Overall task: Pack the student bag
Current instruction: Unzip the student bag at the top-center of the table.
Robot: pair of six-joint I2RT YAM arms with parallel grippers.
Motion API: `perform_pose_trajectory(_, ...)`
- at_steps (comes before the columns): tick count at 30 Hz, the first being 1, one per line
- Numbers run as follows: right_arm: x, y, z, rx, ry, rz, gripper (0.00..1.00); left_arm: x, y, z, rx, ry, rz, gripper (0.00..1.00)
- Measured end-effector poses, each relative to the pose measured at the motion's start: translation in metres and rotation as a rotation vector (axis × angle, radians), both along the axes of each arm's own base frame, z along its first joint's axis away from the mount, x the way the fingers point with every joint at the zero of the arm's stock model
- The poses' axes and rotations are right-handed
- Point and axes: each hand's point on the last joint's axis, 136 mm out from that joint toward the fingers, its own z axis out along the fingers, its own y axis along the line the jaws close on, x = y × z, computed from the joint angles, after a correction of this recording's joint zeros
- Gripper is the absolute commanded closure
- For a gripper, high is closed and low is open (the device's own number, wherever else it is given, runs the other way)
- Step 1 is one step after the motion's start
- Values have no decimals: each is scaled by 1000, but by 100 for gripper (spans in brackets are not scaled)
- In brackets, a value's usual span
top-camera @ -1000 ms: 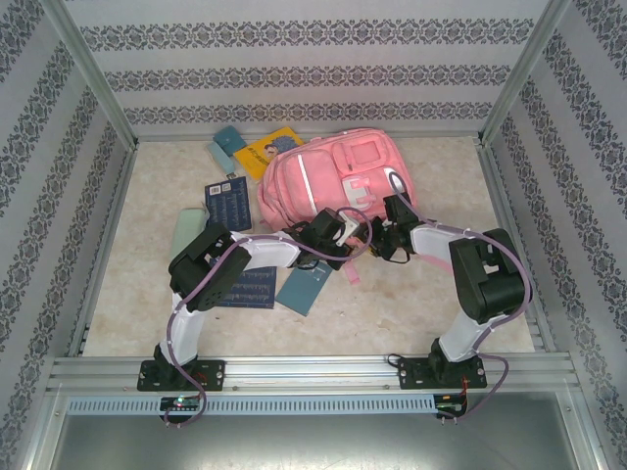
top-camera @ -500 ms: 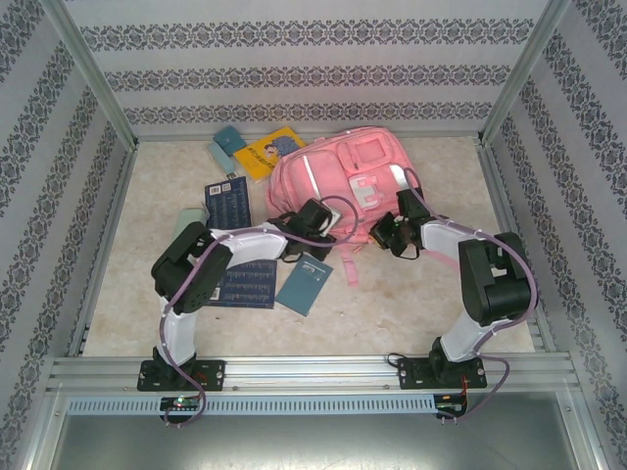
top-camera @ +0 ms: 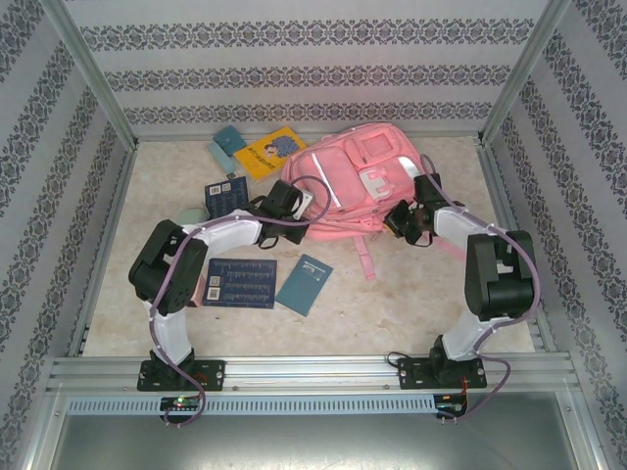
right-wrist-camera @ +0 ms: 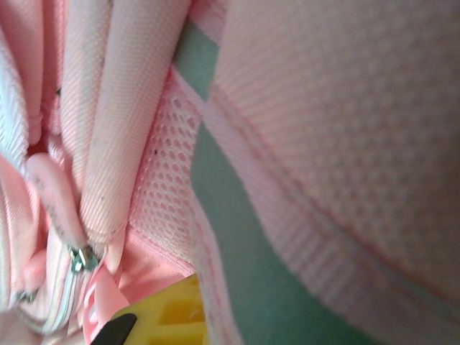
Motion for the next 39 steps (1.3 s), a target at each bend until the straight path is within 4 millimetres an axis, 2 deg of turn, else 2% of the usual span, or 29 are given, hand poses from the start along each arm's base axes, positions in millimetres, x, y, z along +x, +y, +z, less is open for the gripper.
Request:
perform_pose_trajectory(4, 22, -16, -3, -49, 18, -11, 100, -21, -20, 11, -23, -4, -88, 100)
perform_pose_trajectory(5, 29, -20, -2, -62, 15, -14, 97, -26, -28, 12, -25, -2, -111, 100)
perform_pose_trajectory(6, 36, -25, -1, -76, 17, -18, 90, -33, -37, 12, -28, 6, -136, 100)
perform_pose_trajectory(10, 60, -47, 11, -135, -10, -39, 50, -50, -75, 20, -45, 19, -219, 100)
perform_pose_trajectory(13, 72, -60, 30, -171, -71, -55, 42, -56, -102, 27, -75, 32, -253, 100)
perform_pose_trajectory(16, 65, -65, 43, -186, -103, -65, 41, -61, -124, 26, -100, 65, -268, 100)
perform_pose_trajectory(20, 30, -58, 50, -174, -105, -56, 44, -67, -146, 18, -112, 106, -286, 100)
perform_pose_trajectory(23, 0, -42, 50, -145, -98, -26, 48, -73, -162, 18, -127, 121, -308, 100)
perform_pose_trajectory(27, -29, -8, 36, -99, -51, 32, 49, -79, -174, 17, -139, 143, -329, 100)
perform_pose_trajectory(30, -46, 16, 20, -65, -8, 67, 52, -80, -175, 18, -135, 152, -331, 100)
perform_pose_trajectory(33, -51, 28, 13, -44, 10, 77, 64, -81, -174, 17, -128, 159, -330, 100)
perform_pose_trajectory(36, -49, 31, 5, -26, 31, 67, 96, -82, -171, 15, -116, 167, -325, 100)
perform_pose_trajectory(37, -50, 32, 4, -22, 39, 64, 100, -82, -170, 14, -111, 170, -324, 100)
perform_pose_trajectory(39, -50, 31, 4, -24, 39, 62, 100, -82, -169, 13, -102, 171, -319, 100)
